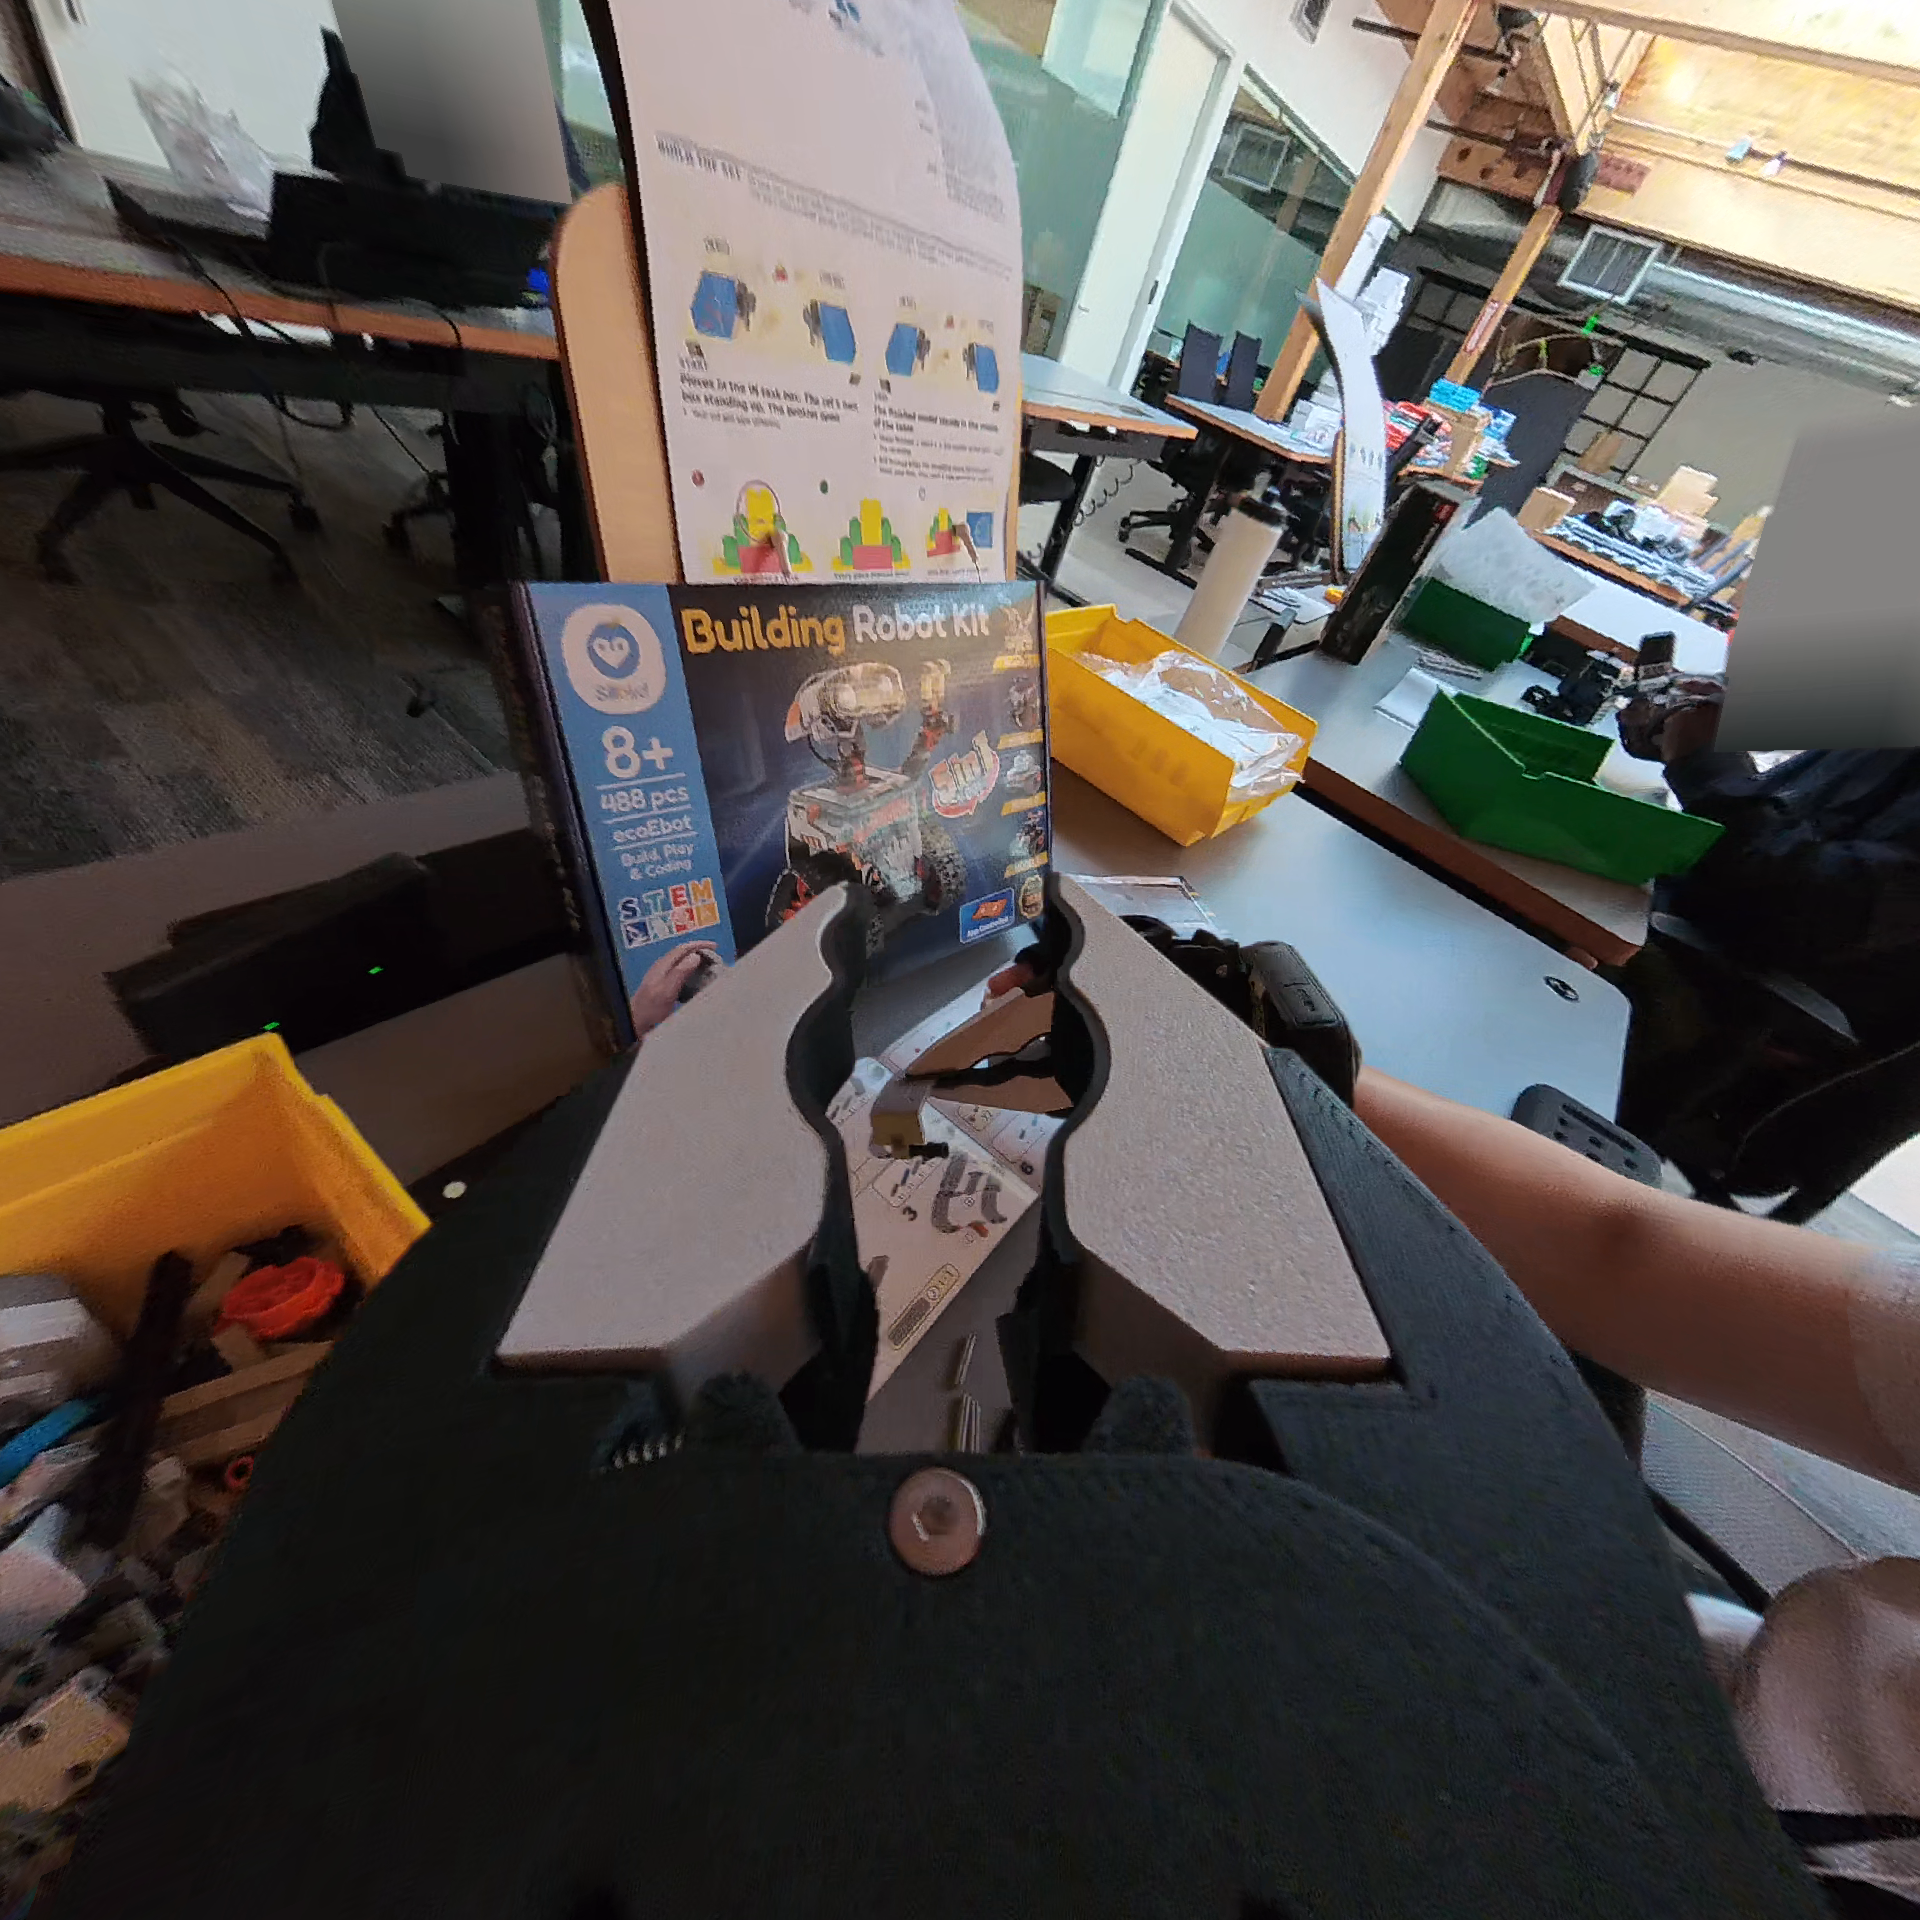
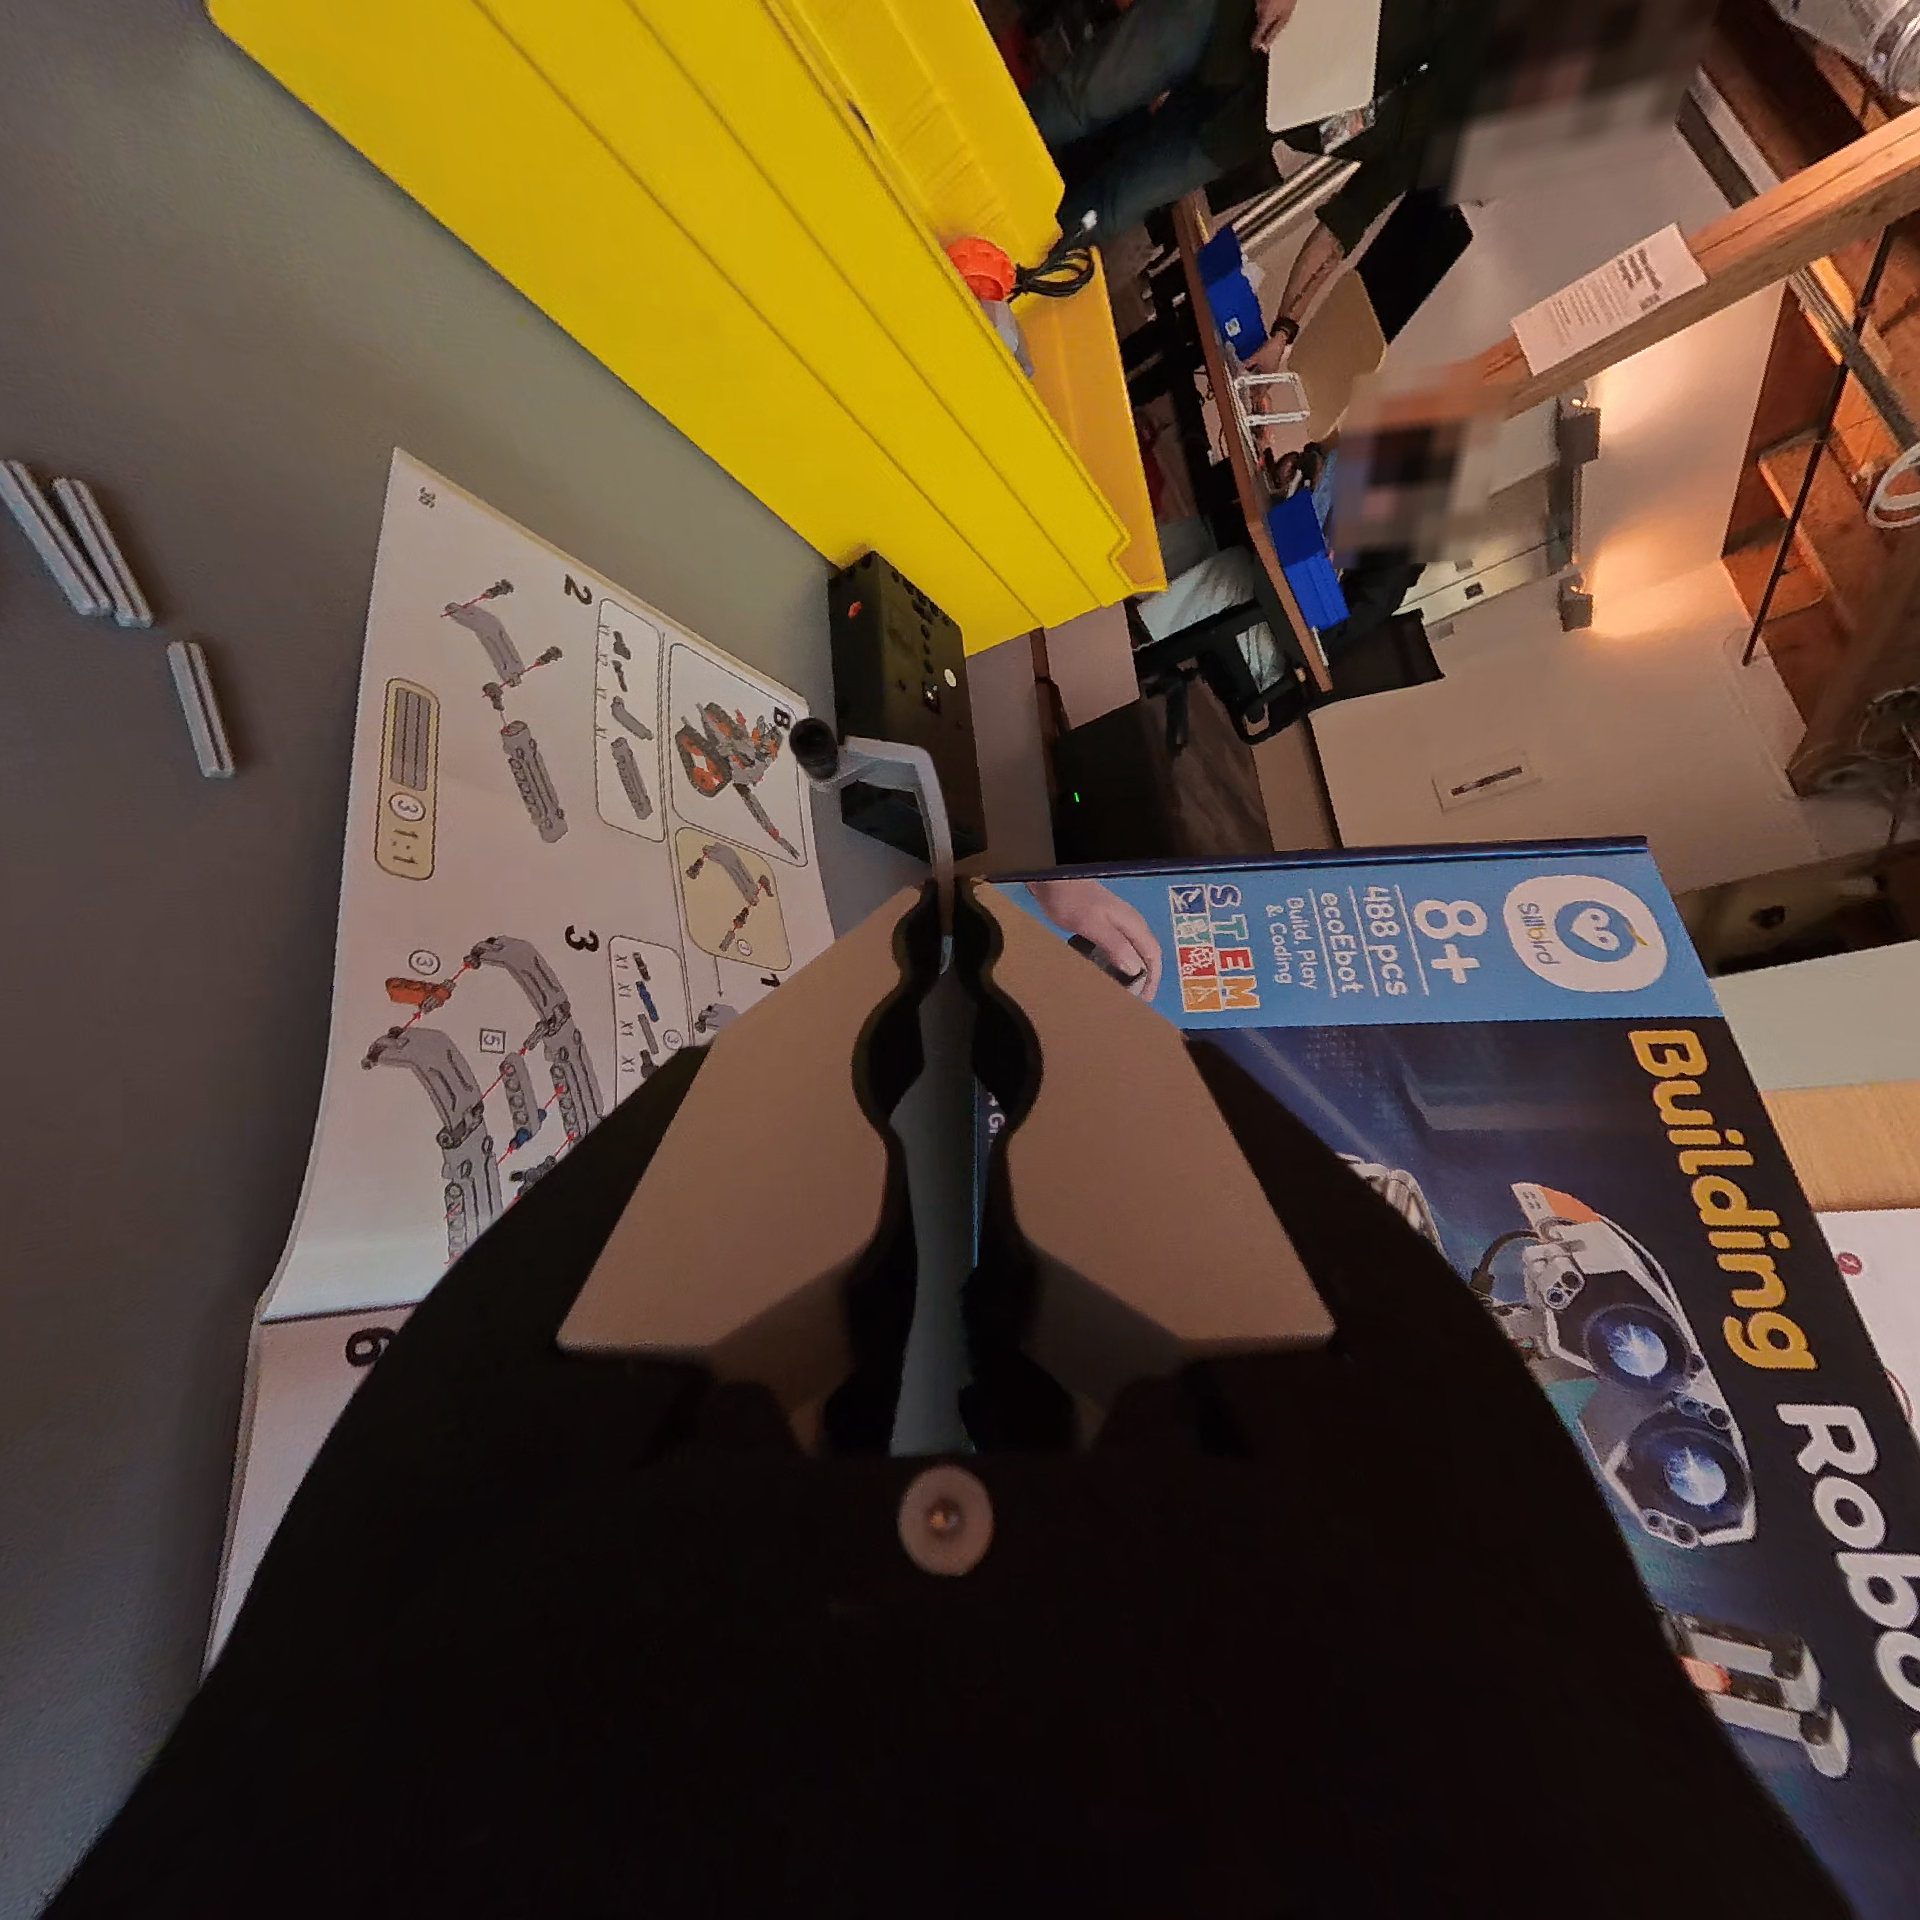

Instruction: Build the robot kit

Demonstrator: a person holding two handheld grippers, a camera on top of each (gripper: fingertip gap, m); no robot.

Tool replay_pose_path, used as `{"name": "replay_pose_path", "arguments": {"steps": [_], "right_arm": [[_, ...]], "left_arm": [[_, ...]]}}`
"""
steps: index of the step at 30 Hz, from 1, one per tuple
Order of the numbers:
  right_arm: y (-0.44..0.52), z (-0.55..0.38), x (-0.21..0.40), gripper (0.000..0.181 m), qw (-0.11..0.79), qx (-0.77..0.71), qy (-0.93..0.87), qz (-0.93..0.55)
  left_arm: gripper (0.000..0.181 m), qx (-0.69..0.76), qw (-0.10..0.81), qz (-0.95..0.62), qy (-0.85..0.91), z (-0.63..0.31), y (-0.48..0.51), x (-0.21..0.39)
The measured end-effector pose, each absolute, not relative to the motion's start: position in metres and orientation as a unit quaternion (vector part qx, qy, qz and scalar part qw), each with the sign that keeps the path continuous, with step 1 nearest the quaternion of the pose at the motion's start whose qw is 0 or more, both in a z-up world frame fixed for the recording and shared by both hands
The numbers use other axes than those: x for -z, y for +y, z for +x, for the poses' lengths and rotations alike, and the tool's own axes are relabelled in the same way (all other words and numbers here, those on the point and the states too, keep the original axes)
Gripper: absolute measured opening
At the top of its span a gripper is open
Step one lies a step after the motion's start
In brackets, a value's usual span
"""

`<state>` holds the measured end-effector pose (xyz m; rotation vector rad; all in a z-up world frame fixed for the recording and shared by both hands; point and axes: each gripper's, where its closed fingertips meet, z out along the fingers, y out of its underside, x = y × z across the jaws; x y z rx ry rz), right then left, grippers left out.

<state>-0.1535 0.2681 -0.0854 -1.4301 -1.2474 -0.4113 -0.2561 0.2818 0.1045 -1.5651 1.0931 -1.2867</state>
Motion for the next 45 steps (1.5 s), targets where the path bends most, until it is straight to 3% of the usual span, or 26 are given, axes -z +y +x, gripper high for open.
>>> {"name": "replay_pose_path", "arguments": {"steps": [16,25,37,45], "right_arm": [[0.263,-0.138,0.093,0.001,0.555,0.188,-0.557,-0.589],[0.260,-0.146,0.093,0.000,0.550,0.203,-0.578,-0.567],[0.190,-0.252,-0.005,0.000,0.605,0.304,-0.655,-0.334],[0.158,-0.234,-0.049,0.000,0.660,0.304,-0.610,-0.317]], "left_arm": [[0.032,0.502,0.564,-0.554,0.351,-0.356,0.272,-0.183],[0.033,0.517,0.536,-0.561,0.361,-0.345,0.271,-0.175],[0.034,0.521,0.529,-0.566,0.357,-0.352,0.277,-0.174],[0.033,0.534,0.538,-0.556,0.341,-0.369,0.278,-0.182]]}}
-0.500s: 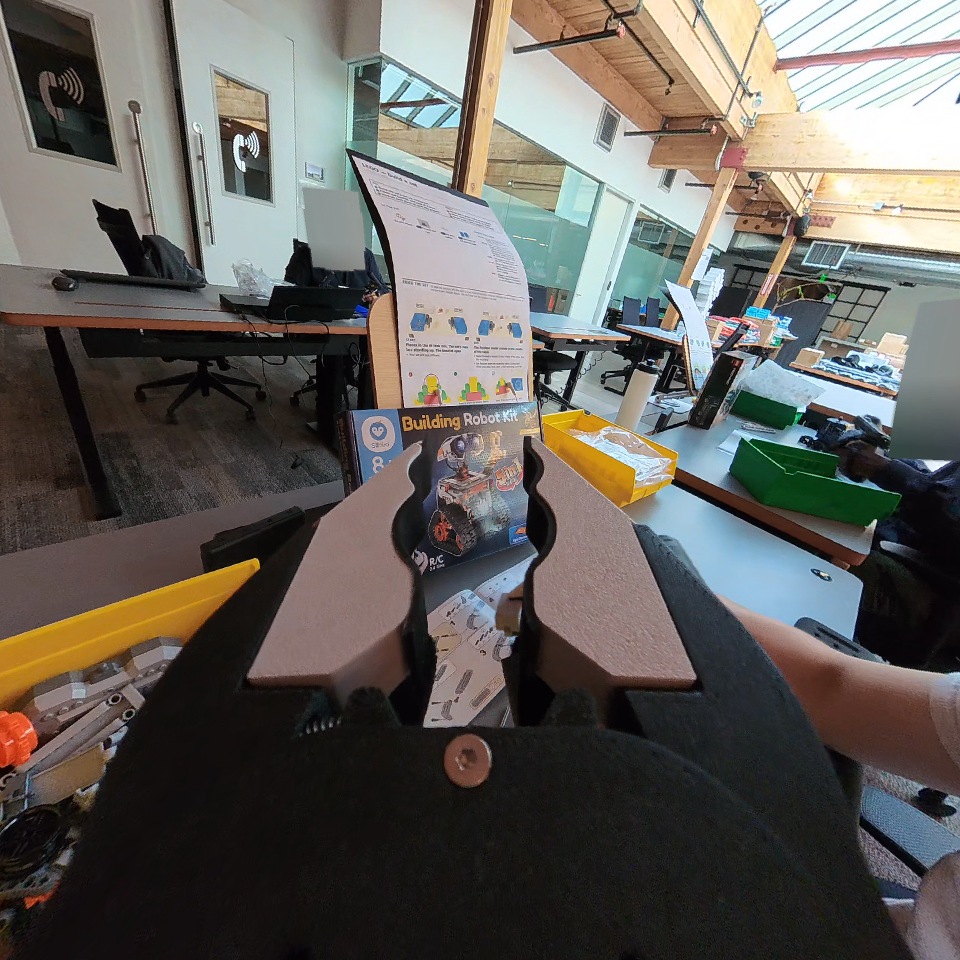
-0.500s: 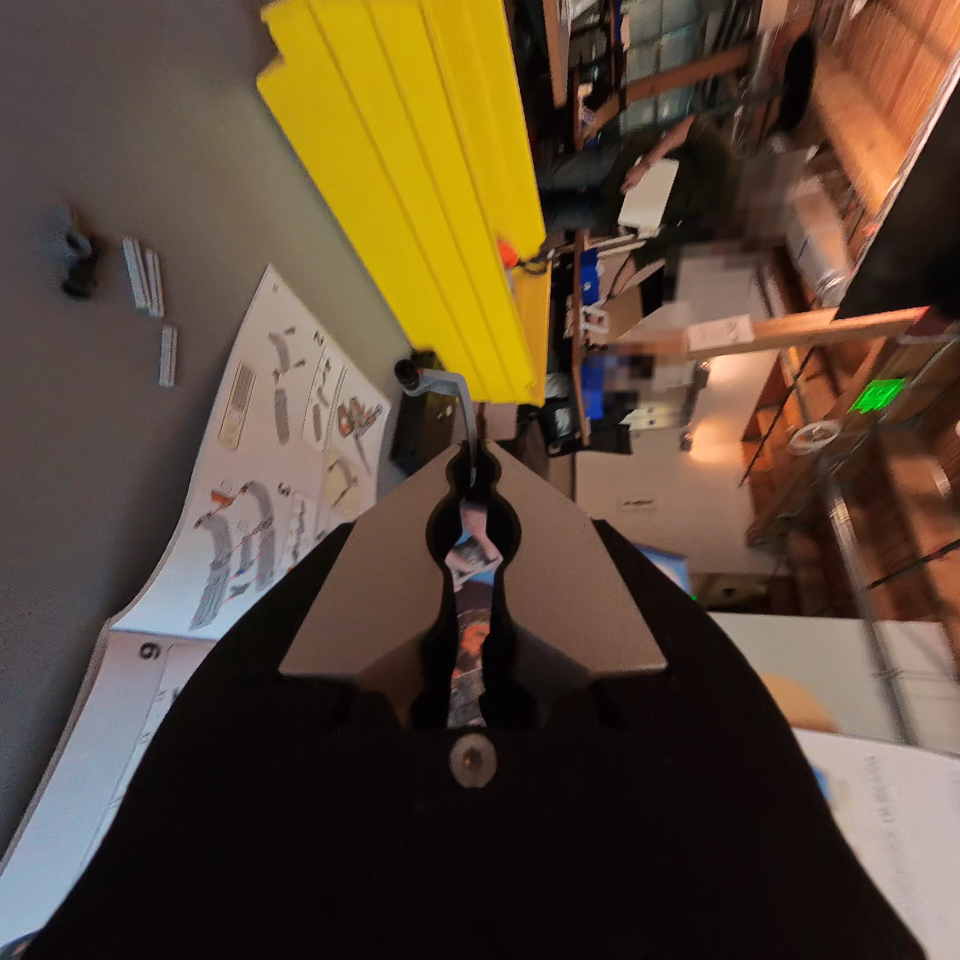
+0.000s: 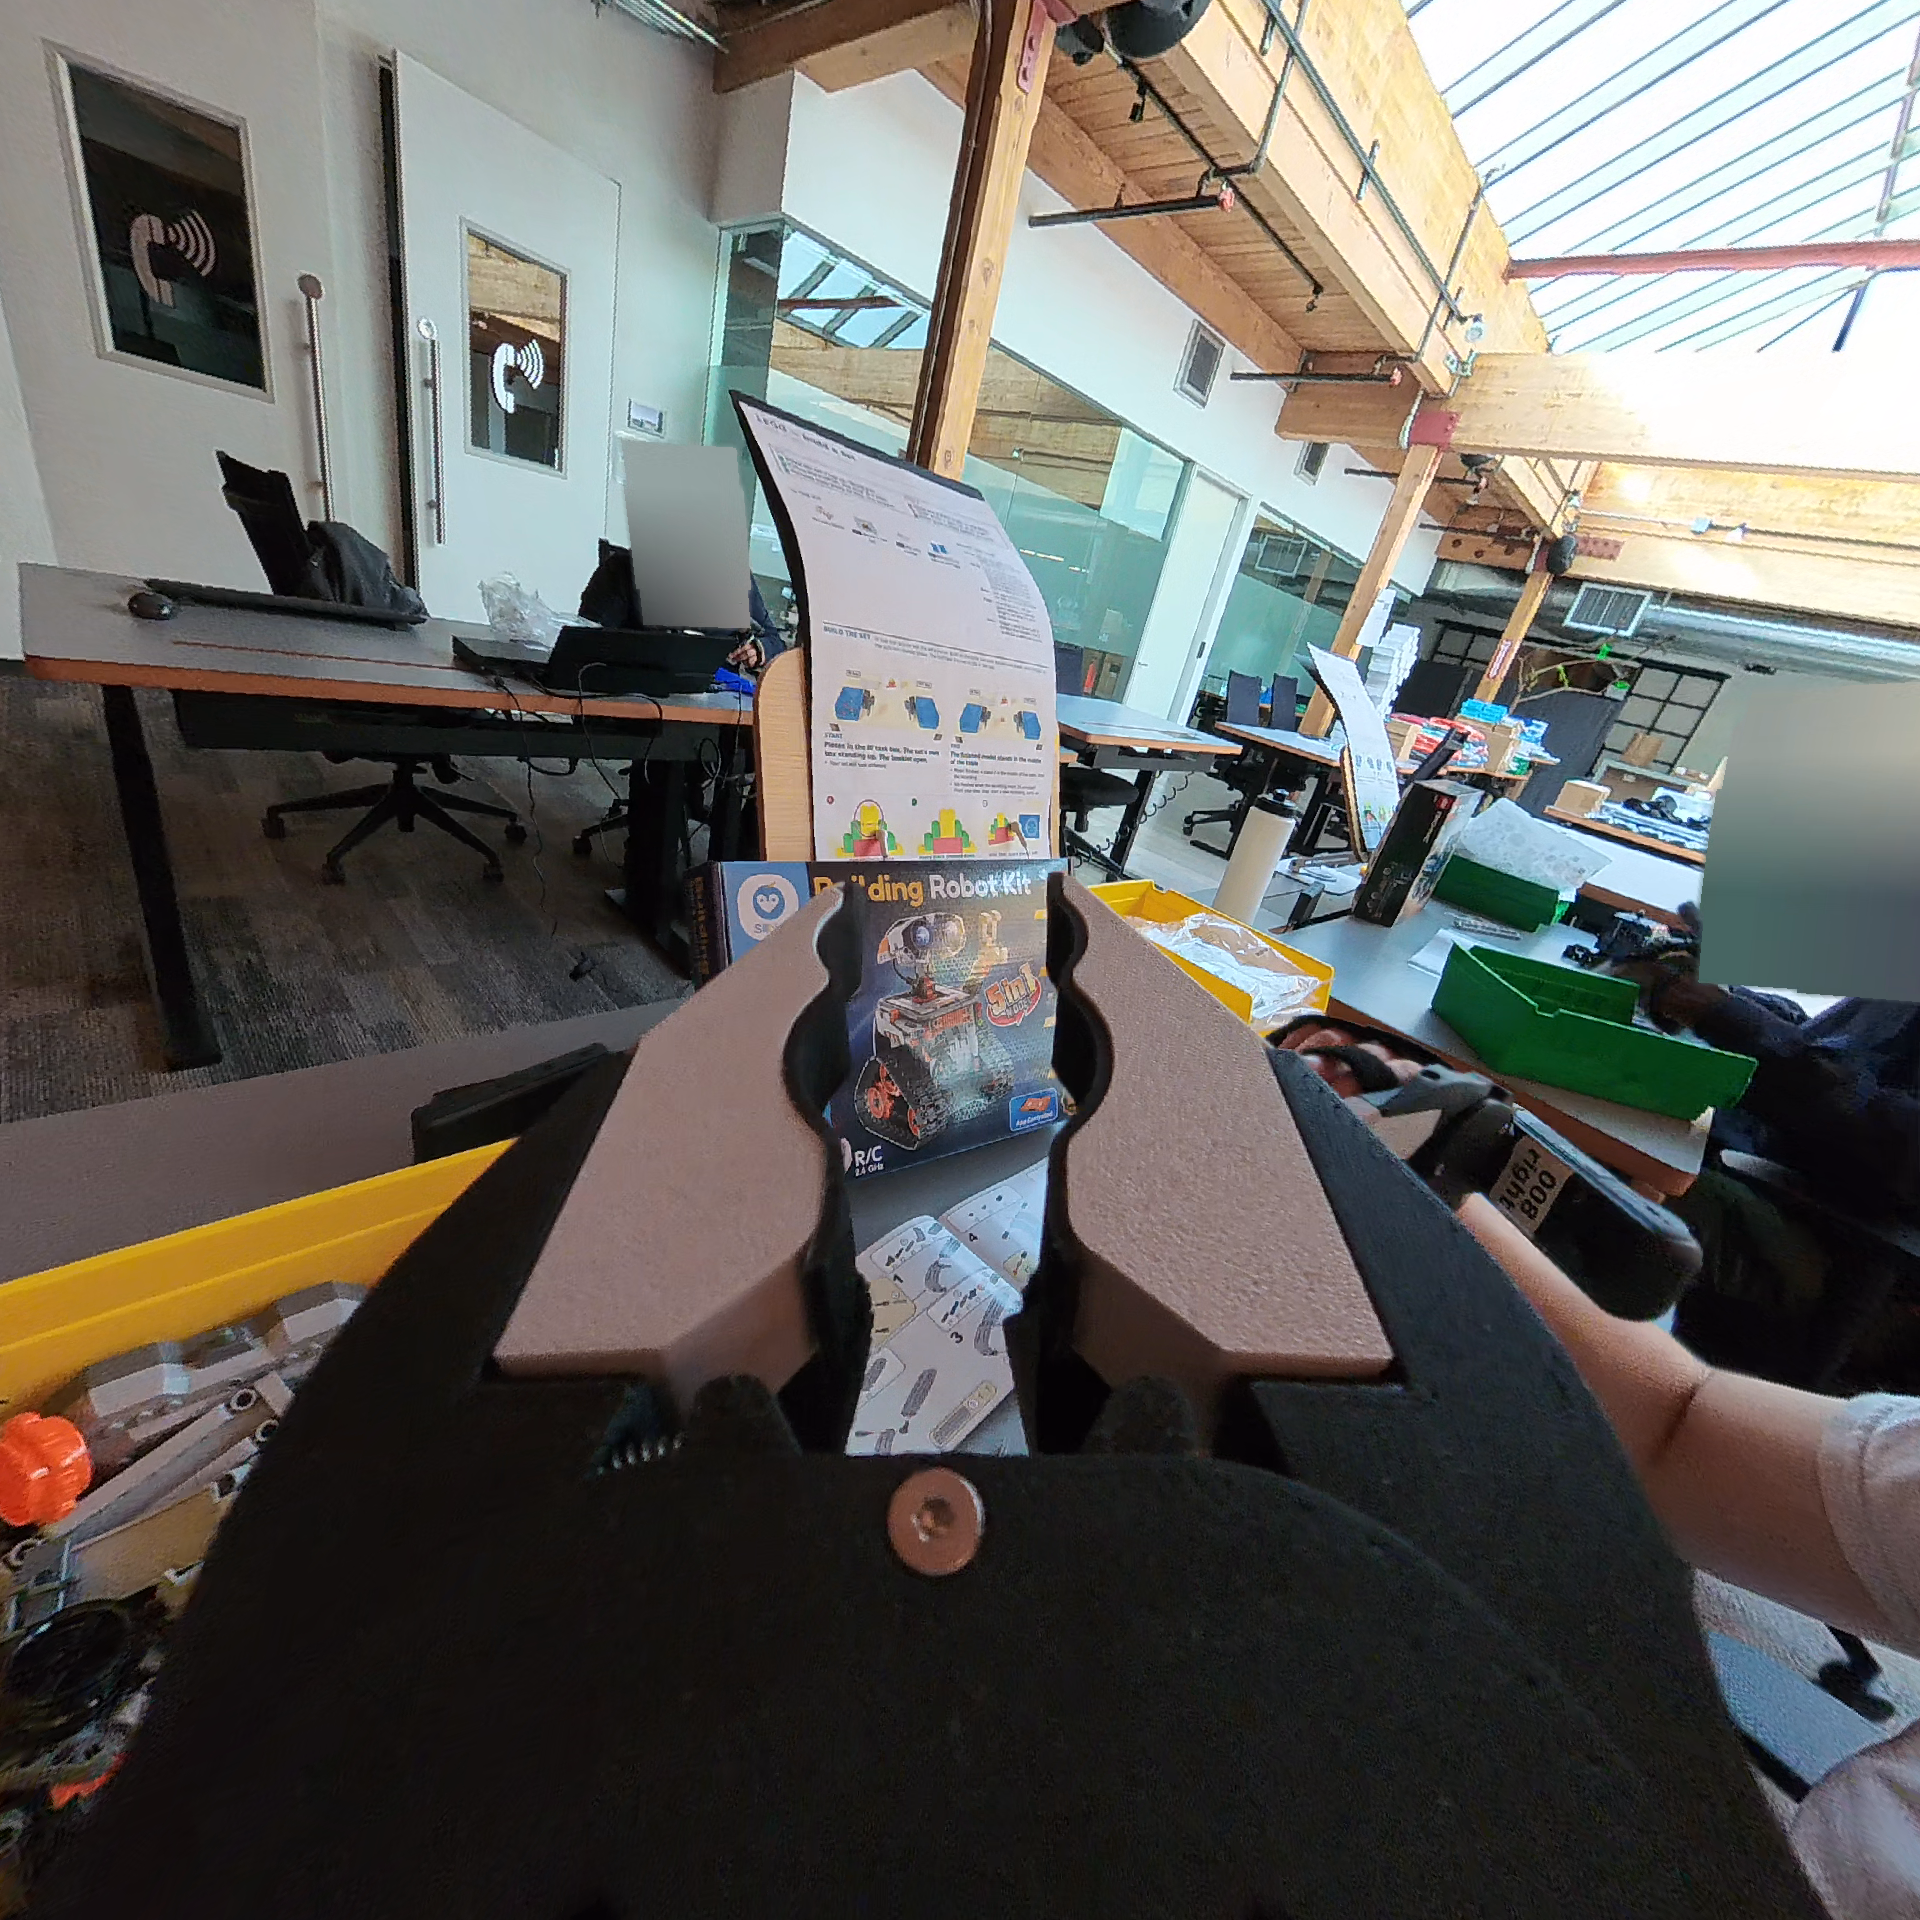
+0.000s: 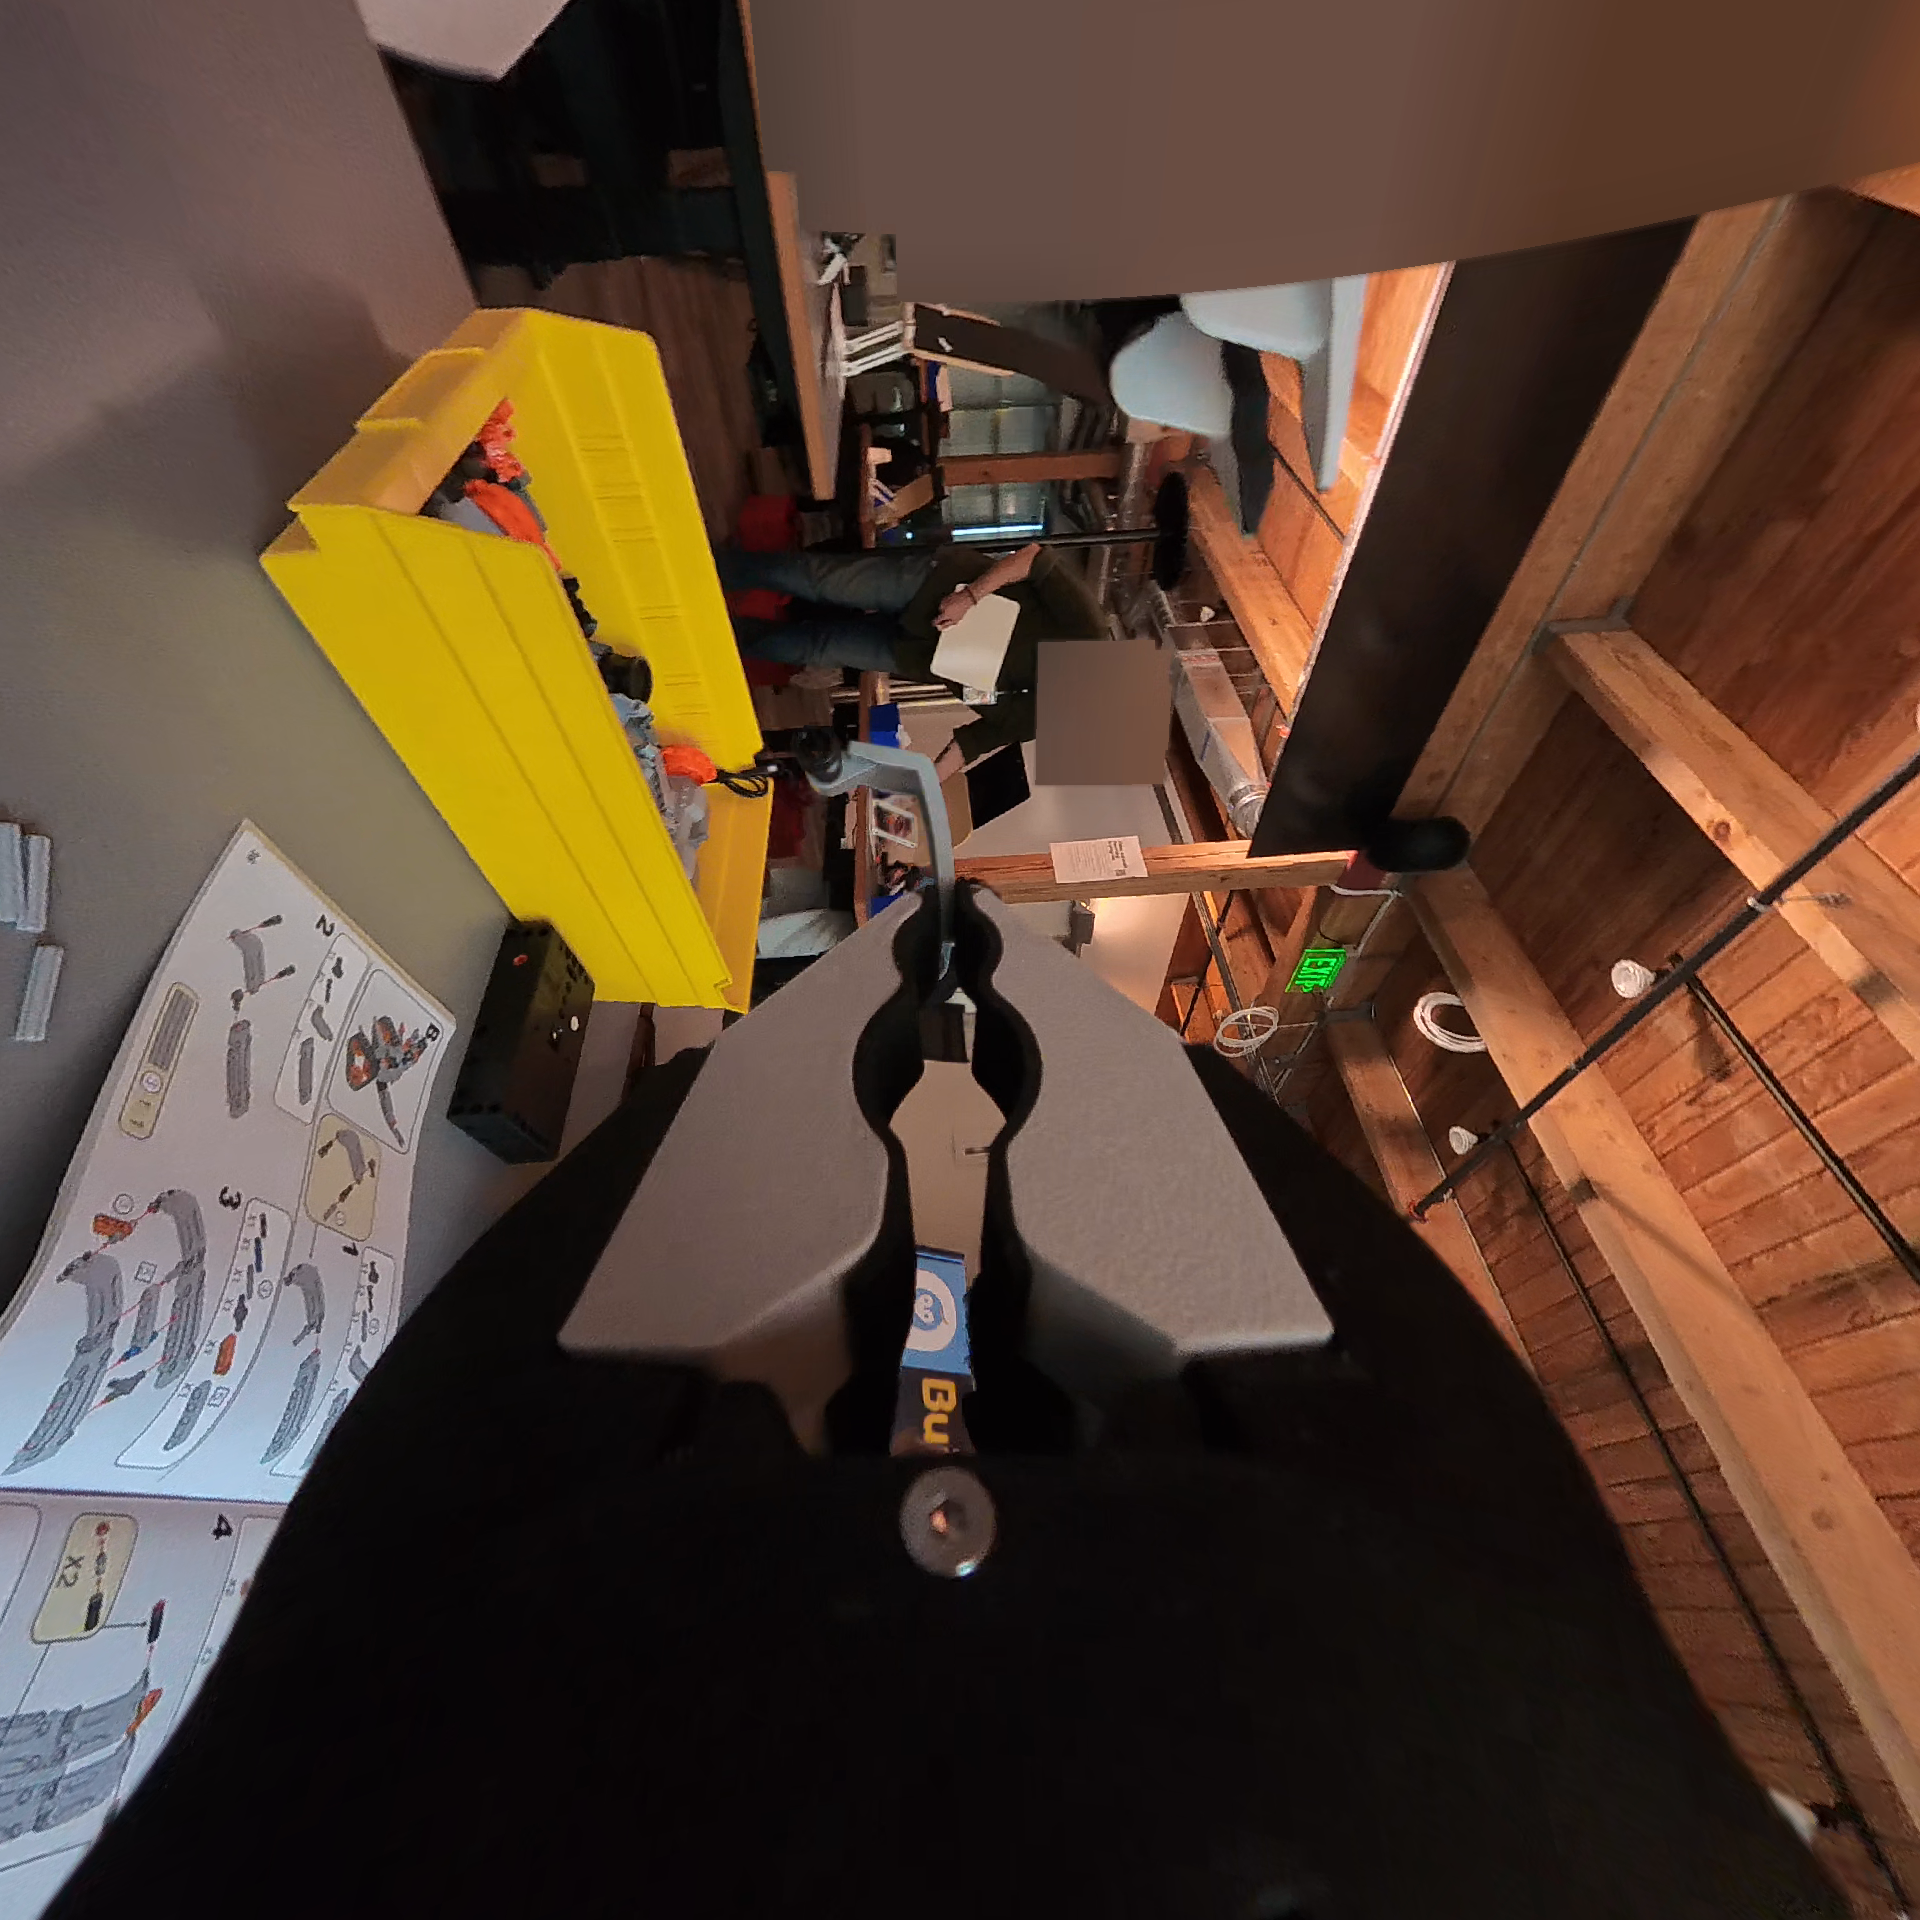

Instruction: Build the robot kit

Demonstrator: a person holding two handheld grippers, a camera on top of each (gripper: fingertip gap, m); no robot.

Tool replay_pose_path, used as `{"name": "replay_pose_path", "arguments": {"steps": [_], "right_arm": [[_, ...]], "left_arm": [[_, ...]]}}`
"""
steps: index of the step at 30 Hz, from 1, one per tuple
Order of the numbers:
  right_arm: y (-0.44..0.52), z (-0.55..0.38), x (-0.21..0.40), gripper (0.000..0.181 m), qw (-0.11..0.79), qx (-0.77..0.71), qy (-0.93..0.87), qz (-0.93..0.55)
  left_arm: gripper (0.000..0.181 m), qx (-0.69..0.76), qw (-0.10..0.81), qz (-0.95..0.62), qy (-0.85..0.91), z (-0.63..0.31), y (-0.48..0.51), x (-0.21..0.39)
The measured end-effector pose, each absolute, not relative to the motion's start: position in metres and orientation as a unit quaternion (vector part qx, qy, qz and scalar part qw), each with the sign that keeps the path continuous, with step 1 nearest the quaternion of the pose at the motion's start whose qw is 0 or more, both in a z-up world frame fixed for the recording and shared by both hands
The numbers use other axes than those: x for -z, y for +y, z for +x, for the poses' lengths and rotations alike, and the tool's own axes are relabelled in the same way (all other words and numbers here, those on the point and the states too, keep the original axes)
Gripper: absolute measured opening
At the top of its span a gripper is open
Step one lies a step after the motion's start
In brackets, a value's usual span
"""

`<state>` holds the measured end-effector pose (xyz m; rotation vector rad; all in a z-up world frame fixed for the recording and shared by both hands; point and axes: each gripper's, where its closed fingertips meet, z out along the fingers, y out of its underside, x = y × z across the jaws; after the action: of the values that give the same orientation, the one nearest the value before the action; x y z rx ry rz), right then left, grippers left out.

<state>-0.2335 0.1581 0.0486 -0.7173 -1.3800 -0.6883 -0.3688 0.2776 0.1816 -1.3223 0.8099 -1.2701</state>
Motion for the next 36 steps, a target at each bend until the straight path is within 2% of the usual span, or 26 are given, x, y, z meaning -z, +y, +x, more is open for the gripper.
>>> {"name": "replay_pose_path", "arguments": {"steps": [14,36], "right_arm": [[0.144,-0.225,-0.073,0.000,0.708,0.281,-0.569,-0.311],[0.159,-0.208,-0.059,0.000,0.689,0.292,-0.568,-0.344]], "left_arm": [[0.033,0.536,0.545,-0.552,0.335,-0.374,0.277,-0.185],[0.033,0.534,0.533,-0.560,0.343,-0.367,0.275,-0.181]]}}
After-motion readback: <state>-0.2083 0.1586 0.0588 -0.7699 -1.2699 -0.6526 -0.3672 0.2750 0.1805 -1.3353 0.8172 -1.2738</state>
